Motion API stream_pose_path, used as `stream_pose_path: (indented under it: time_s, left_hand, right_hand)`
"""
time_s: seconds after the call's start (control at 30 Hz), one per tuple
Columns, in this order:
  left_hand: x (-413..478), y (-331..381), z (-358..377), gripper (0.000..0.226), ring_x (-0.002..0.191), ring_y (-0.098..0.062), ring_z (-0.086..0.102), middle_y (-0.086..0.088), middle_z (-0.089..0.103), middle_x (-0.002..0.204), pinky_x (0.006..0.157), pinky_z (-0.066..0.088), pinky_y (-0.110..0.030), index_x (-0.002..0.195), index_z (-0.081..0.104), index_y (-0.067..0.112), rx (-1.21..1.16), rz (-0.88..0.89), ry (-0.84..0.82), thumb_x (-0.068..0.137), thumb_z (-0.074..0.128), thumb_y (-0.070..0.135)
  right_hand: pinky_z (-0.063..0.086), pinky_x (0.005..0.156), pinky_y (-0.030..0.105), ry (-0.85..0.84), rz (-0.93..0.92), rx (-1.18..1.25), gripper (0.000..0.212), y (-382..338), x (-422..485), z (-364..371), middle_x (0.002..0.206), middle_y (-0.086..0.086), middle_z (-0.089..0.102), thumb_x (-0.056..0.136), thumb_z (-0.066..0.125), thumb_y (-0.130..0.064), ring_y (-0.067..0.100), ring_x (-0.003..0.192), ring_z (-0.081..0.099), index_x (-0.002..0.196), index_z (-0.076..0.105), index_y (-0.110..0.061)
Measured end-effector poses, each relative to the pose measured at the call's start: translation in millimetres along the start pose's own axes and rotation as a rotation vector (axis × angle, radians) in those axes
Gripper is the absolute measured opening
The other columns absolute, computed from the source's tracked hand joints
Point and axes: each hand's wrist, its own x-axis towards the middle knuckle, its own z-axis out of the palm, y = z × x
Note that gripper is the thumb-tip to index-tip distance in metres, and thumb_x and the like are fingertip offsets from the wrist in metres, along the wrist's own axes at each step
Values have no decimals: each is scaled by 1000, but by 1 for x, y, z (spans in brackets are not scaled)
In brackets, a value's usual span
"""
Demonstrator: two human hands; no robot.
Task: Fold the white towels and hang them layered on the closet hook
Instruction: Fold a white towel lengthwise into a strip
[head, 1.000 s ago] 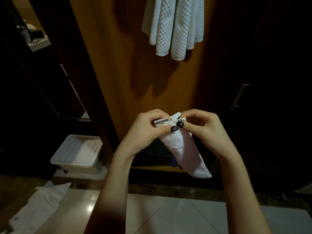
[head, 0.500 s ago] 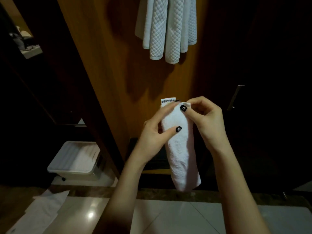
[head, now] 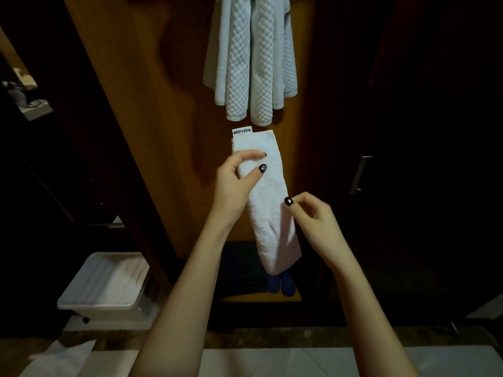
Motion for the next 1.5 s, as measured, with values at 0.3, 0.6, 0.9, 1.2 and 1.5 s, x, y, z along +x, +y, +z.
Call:
stream_pose_path:
  time_s: [0.3, 0.6, 0.9, 1.2, 1.5]
  left_hand:
    - [55, 11, -7, 27, 118, -27, 57, -3, 61, 117, 101, 49, -48, 100, 60, 26, -77, 19, 120, 85, 67, 4]
    - [67, 7, -15, 26, 116, -23, 58, -13, 56, 130, 85, 54, -28, 108, 60, 21, -234, -30, 186, 89, 65, 4]
    - [66, 8, -14, 29, 106, -16, 63, -14, 57, 130, 76, 53, -21, 116, 57, 13, -307, -65, 202, 91, 63, 1]
    - [59, 19, -14, 32, 126, -31, 54, -16, 56, 134, 105, 47, -45, 122, 56, 15, -426, -128, 100, 92, 62, 4]
    - [61, 35, -26, 27, 103, -22, 67, -12, 64, 119, 89, 56, -37, 114, 57, 12, -626, -150, 64, 92, 57, -4]
  right_hand:
    - [35, 55, 16, 9, 55, -110, 31, 10, -6, -4, 63, -13, 52, 85, 74, -24, 2, 60, 46, 67, 52, -12]
    - [38, 59, 19, 123, -2, 19, 16, 9, -14, -9, 69, 1, 59, 89, 68, -13, 6, 65, 51, 76, 65, -5]
    - [45, 64, 18, 131, -32, 89, 20, 3, -25, -14, 71, -1, 70, 89, 69, -13, 5, 70, 60, 71, 73, -21]
    - [42, 75, 25, 15, 48, 60, 21, 5, -26, -21, 84, -5, 63, 81, 77, -12, 3, 81, 58, 66, 63, -11]
    - [37, 63, 31, -179, 135, 330, 48, 0, -14, -11, 77, 10, 55, 75, 72, -35, 21, 72, 52, 80, 58, 11]
